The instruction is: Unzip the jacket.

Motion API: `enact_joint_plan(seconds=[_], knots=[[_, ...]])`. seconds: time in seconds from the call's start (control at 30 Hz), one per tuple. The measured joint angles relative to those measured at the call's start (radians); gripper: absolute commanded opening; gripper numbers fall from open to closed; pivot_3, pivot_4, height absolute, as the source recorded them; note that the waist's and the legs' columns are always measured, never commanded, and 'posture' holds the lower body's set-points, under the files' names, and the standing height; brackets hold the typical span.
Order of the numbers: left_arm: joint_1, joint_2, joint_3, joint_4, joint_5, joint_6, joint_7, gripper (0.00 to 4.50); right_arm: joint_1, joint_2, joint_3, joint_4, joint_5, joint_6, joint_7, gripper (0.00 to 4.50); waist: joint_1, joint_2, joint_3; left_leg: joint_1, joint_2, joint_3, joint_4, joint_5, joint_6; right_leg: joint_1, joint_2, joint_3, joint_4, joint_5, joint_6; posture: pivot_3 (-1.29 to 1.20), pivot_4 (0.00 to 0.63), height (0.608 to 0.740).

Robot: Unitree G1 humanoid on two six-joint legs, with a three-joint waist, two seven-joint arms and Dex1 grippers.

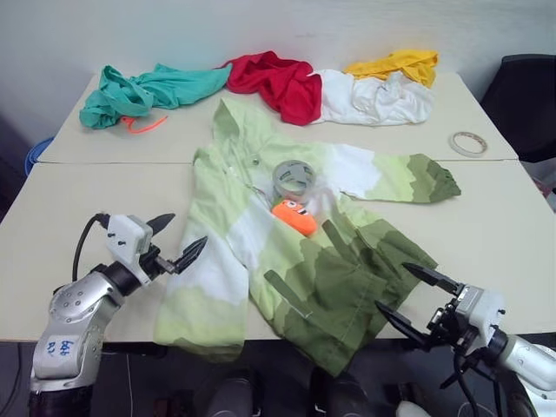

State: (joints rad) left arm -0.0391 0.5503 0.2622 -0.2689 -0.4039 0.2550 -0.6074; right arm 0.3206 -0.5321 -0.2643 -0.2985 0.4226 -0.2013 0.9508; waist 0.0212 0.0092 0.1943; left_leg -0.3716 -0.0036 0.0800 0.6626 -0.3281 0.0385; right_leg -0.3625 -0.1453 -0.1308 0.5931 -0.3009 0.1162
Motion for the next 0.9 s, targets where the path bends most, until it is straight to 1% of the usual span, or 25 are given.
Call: enact_joint_plan(seconds=[0.13, 0.2, 0.37, 0.43, 0.5, 0.53, 0.57, 0.63, 0.7, 0.73, 0.77, 0.83, 0.9], knots=[[-0.018, 0.011, -0.015, 0.008, 0.010, -0.024, -0.031, 4.50, -0.027, 0.000, 0.026, 0.031, -0.003, -0.018, 0.016, 4.48, 0.002, 0.000, 0.000, 0.000, 0.000, 0.000, 0.000, 0.000, 0.000, 0.000, 0.000, 0.000, 0.000, 0.000, 0.000, 0.00, 0.150, 0.740], [-0.022, 0.011, -0.010, 0.008, -0.008, -0.026, -0.046, 4.50, -0.034, 0.000, 0.026, 0.037, -0.003, -0.018, 0.019, 4.48, 0.002, 0.000, 0.000, 0.000, 0.000, 0.000, 0.000, 0.000, 0.000, 0.000, -0.001, 0.000, 0.000, 0.000, 0.000, 0.00, 0.150, 0.740], [-0.021, 0.015, 0.001, 0.006, -0.117, 0.015, -0.130, 4.50, -0.106, -0.014, 0.026, 0.038, 0.027, 0.026, 0.015, 4.48, 0.002, 0.000, 0.000, 0.000, 0.000, 0.000, 0.001, 0.000, 0.000, 0.000, -0.001, 0.000, 0.000, 0.000, 0.000, 0.00, 0.150, 0.740], [-0.018, 0.021, 0.013, 0.003, -0.165, 0.055, -0.151, 4.50, -0.161, -0.045, 0.035, 0.030, 0.065, 0.119, 0.007, 4.48, -0.001, 0.000, 0.000, 0.001, 0.000, 0.000, 0.001, 0.000, 0.000, 0.000, -0.001, 0.001, 0.001, 0.000, 0.000, 0.00, 0.150, 0.740], [-0.012, 0.057, 0.028, -0.002, -0.201, 0.092, -0.172, 4.50, -0.315, -0.105, 0.077, 0.008, 0.124, 0.310, -0.043, 4.48, -0.020, 0.000, 0.001, 0.000, 0.000, 0.002, 0.002, 0.001, 0.001, -0.003, -0.002, 0.004, 0.004, 0.000, -0.001, 0.00, 0.150, 0.740], [-0.013, 0.075, 0.041, -0.009, -0.220, 0.107, -0.185, 4.50, -0.440, -0.131, 0.104, -0.008, 0.155, 0.424, -0.085, 4.48, -0.030, 0.000, 0.002, -0.001, 0.000, 0.004, 0.002, 0.001, 0.001, -0.007, -0.003, 0.007, 0.006, 0.001, -0.001, 0.00, 0.150, 0.740], [-0.019, 0.090, 0.049, -0.023, -0.237, 0.118, -0.196, 4.50, -0.582, -0.142, 0.125, -0.028, 0.182, 0.528, -0.128, 4.48, -0.032, 0.001, 0.002, -0.002, 0.000, 0.005, 0.002, 0.003, -0.001, -0.011, -0.003, 0.008, 0.009, 0.000, -0.002, 0.00, 0.150, 0.740], [-0.017, 0.100, 0.065, -0.044, -0.262, 0.133, -0.210, 4.50, -0.749, -0.141, 0.169, -0.043, 0.204, 0.649, -0.173, 4.48, -0.025, 0.000, 0.001, -0.003, 0.002, 0.004, 0.000, 0.005, 0.001, -0.013, -0.001, 0.006, 0.011, -0.003, -0.008, 0.00, 0.150, 0.740], [0.009, 0.109, 0.088, -0.041, -0.269, 0.148, -0.216, 4.50, -0.888, -0.109, 0.256, 0.000, 0.177, 0.761, -0.218, 4.48, -0.021, -0.001, 0.001, -0.004, 0.004, 0.001, 0.000, 0.005, -0.002, -0.014, 0.000, 0.001, 0.016, -0.006, -0.013, 0.00, 0.150, 0.740], [0.015, 0.110, 0.094, -0.033, -0.269, 0.153, -0.216, 4.50, -0.983, -0.089, 0.331, 0.065, 0.122, 0.833, -0.259, 4.48, -0.025, -0.001, 0.001, -0.005, 0.004, 0.003, 0.000, 0.005, -0.001, -0.016, 0.000, 0.001, 0.020, -0.006, -0.013, 0.00, 0.150, 0.740], [0.014, 0.110, 0.099, -0.036, -0.273, 0.154, -0.217, 4.50, -1.040, -0.074, 0.374, 0.113, 0.082, 0.874, -0.284, 4.48, -0.024, -0.001, 0.001, -0.008, 0.003, 0.003, 0.000, 0.006, 0.000, -0.017, 0.000, -0.001, 0.019, -0.006, -0.013, 0.00, 0.150, 0.740], [0.020, 0.110, 0.123, -0.034, -0.281, 0.157, -0.214, 4.50, -1.154, -0.009, 0.451, 0.239, 0.016, 0.936, -0.308, 4.48, -0.028, -0.002, 0.001, -0.013, 0.002, 0.003, 0.002, 0.006, 0.001, -0.021, 0.001, -0.002, 0.019, -0.006, -0.013, 0.00, 0.150, 0.740], [0.026, 0.109, 0.141, -0.034, -0.287, 0.158, -0.210, 4.50, -1.257, 0.084, 0.508, 0.356, -0.022, 0.995, -0.318, 4.48, -0.033, -0.002, 0.000, -0.019, 0.000, 0.004, 0.003, 0.007, 0.003, -0.029, 0.000, -0.002, 0.024, -0.006, -0.012, 0.00, 0.150, 0.740]])
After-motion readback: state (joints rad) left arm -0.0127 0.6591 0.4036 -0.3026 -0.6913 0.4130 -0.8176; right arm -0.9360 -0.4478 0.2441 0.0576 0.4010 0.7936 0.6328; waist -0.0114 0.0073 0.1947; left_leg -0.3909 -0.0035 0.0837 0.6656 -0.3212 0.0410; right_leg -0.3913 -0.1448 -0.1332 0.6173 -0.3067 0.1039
